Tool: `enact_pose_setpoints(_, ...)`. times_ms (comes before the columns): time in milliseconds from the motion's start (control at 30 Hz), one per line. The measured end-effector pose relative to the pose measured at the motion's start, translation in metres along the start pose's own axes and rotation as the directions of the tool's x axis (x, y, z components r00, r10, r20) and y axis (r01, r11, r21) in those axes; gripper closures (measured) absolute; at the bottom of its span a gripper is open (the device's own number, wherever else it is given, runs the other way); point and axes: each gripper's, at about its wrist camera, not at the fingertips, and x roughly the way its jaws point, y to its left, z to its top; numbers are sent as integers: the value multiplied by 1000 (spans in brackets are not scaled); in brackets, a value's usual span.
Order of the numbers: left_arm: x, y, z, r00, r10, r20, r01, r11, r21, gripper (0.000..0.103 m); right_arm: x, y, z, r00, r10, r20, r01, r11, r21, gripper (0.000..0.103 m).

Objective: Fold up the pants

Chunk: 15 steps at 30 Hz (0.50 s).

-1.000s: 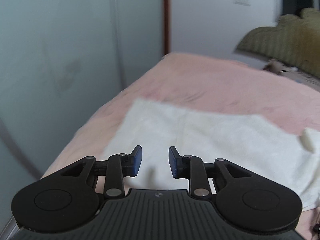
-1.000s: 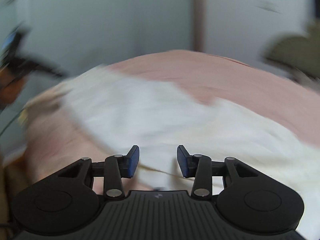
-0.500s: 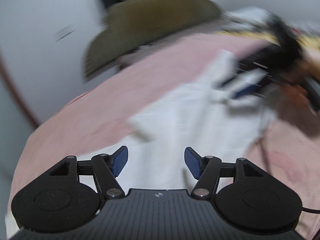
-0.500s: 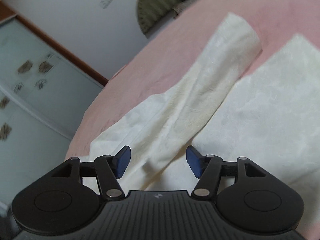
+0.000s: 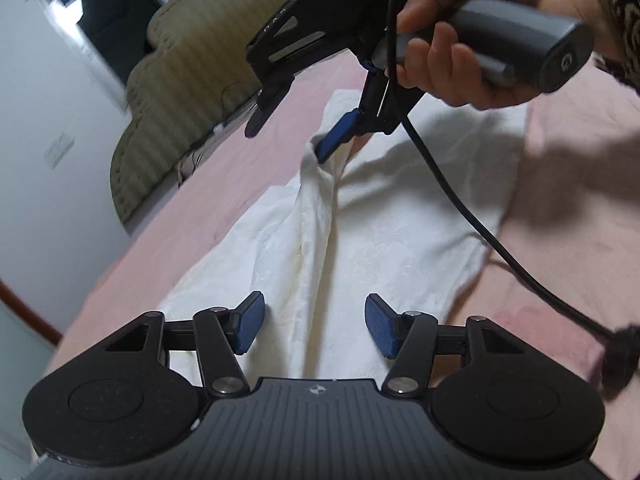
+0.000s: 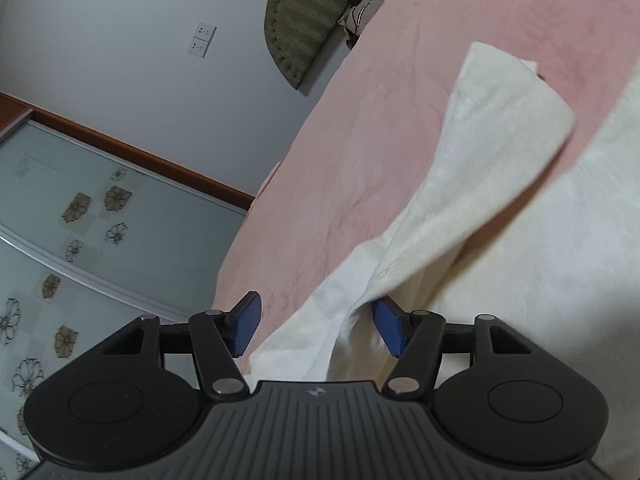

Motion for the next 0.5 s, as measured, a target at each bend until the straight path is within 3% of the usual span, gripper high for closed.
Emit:
enact_pose_setpoints(67,10,10,1,999,-19,-36,16,995,-96,69,14,6,2,1000,-21,0,21,999,-45,41)
enact_pose_setpoints(133,15,26,0,997,-53,-57,40,977,-211,77,23,5,8,994,-105,27,107,991,-81,41)
enact_pose_setpoints(200,17,41,-3,995,-80,-55,60,952,-301,81,25,-1,13,987,-153,55,157,985,-77,41)
enact_pose_setpoints(267,15,52,-7,994,-100,-44,77,928,-364,84,20,-10,16,987,-143,74,147,988,-47,41)
enact_pose_setpoints(367,12,58,-10,993,-113,-22,94,910,-404,84,8,-19,19,975,-184,125,189,982,-25,41)
enact_pose_setpoints(500,14,52,-6,993,-119,0,110,918,-381,86,-2,-35,26,962,-184,200,180,983,36,42)
